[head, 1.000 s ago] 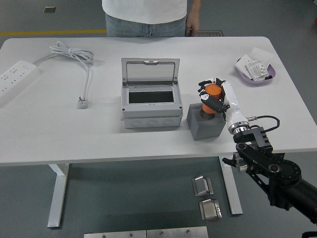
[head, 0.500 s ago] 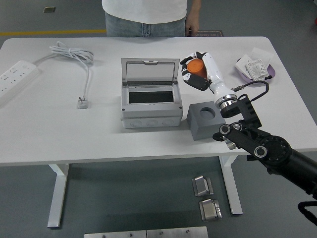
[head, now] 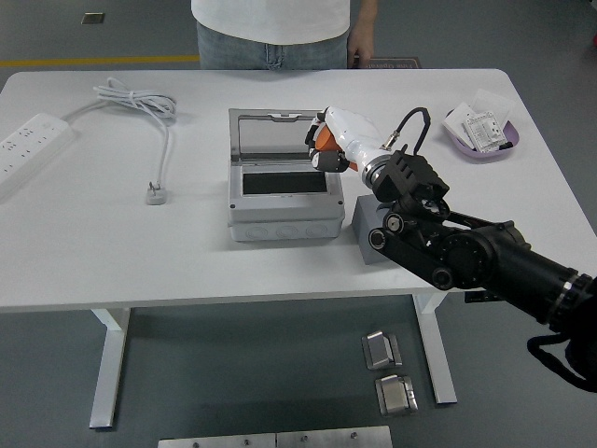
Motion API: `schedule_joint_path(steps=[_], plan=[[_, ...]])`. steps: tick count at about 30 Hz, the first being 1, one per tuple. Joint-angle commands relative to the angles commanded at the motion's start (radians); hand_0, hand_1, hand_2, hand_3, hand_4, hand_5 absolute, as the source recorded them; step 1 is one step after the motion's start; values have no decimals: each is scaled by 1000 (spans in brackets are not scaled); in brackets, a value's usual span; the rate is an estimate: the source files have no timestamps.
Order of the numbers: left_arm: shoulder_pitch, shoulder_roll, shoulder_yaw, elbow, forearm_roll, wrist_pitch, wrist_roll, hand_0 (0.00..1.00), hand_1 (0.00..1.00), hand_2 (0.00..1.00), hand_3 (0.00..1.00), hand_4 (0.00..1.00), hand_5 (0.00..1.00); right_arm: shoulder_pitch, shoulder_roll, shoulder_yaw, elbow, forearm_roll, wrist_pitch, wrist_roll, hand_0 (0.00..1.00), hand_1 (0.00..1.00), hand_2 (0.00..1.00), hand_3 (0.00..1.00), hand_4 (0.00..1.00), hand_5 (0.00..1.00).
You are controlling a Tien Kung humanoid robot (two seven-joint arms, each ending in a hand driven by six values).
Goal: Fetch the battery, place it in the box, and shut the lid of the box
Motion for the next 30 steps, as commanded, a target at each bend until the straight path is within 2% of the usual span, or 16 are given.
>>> schedule_joint_path(steps=[6,10,19,24,30], plan=[[-3,3,-5,-1,9,-1,6,683,706,590,605,361,2,20,41,-43,-37,34,-6,-10,281,278,261,223,2,2],[-5,5,-9,-1,16,-3,10,683,705,590,605,361,2,35,64,-78,-47,77,-20,19,277,275,260,223,2,2],[-11,8,-28,-3,52,-14,31,684,705,589,605,361,2,75,79,-183,-76,231,-1,184,280,274,257,221,2,2],[-12,6,-49,-6,90,-26,59,683,705,590,605,361,2,94,83,-247,-109,288,-25,258,272,273,253,220,2,2],[-18,6,-55,-7,100,-29,65,683,705,589,605,361,2,115,91,-295,-139,328,-57,312,282,278,255,221,2,2]])
